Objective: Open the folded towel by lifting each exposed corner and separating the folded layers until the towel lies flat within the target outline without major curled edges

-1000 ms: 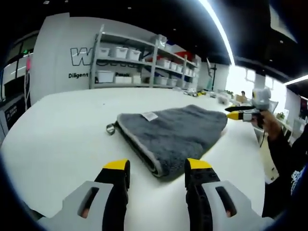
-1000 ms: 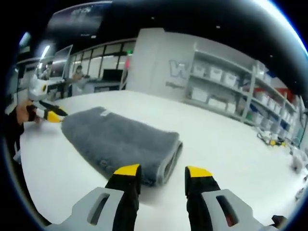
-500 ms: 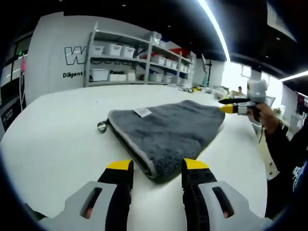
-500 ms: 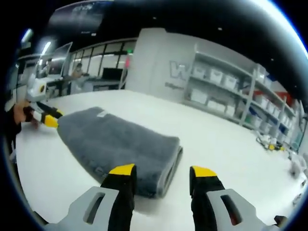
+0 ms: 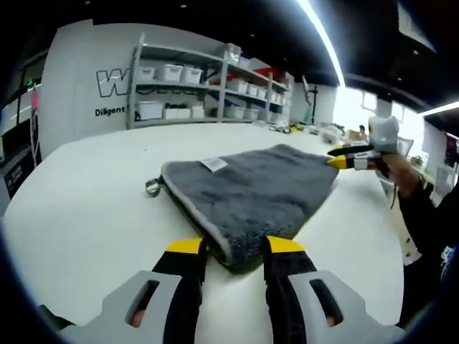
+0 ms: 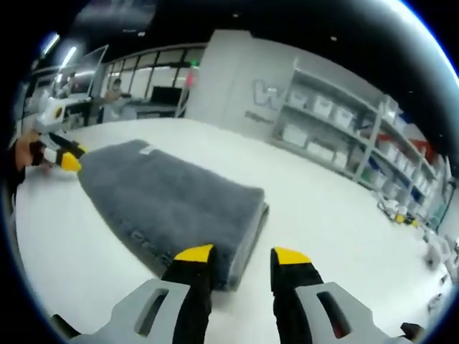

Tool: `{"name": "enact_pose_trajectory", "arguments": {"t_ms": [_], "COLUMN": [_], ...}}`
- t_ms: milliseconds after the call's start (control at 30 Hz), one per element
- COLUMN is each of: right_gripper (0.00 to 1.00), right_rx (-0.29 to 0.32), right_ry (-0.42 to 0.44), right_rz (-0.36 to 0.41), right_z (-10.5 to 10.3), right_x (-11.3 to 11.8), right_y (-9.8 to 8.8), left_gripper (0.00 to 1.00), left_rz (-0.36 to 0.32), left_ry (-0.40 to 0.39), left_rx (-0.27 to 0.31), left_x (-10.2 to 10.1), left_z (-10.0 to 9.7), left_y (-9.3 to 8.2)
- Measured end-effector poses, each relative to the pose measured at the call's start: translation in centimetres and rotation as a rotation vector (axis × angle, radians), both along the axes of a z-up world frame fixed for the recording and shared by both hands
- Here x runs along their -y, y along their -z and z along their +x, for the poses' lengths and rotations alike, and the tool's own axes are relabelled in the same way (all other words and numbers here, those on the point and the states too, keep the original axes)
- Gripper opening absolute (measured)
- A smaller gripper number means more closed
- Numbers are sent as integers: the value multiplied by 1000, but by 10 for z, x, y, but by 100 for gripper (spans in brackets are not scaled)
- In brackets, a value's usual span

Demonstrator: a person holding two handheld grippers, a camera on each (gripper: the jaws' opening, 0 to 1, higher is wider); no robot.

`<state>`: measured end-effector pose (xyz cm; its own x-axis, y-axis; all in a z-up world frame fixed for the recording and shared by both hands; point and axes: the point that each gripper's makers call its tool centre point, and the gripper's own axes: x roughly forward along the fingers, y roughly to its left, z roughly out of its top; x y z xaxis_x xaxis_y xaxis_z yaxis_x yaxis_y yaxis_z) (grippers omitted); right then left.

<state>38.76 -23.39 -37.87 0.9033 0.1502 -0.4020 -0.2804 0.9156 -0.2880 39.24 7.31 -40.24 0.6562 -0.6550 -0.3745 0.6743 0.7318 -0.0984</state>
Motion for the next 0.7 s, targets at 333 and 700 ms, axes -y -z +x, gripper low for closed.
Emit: {"name": "enact_pose_trajectory", "arguments": {"t_ms": [333,700], "right_gripper": [12,13], "right_rx": [-66,-60], "right_ry": [-21,-22], "right_rz": [27,5], "right_z": [0,-1], "right_x": [-3,-4], "right_y": [22,20], "left_gripper": [23,15], "left_rz": [-33,26], "left_ry": [5,15], "left_rx": [-5,11], "left_x": [3,3], "left_z": [0,0], "left_y": [-5,0]}}
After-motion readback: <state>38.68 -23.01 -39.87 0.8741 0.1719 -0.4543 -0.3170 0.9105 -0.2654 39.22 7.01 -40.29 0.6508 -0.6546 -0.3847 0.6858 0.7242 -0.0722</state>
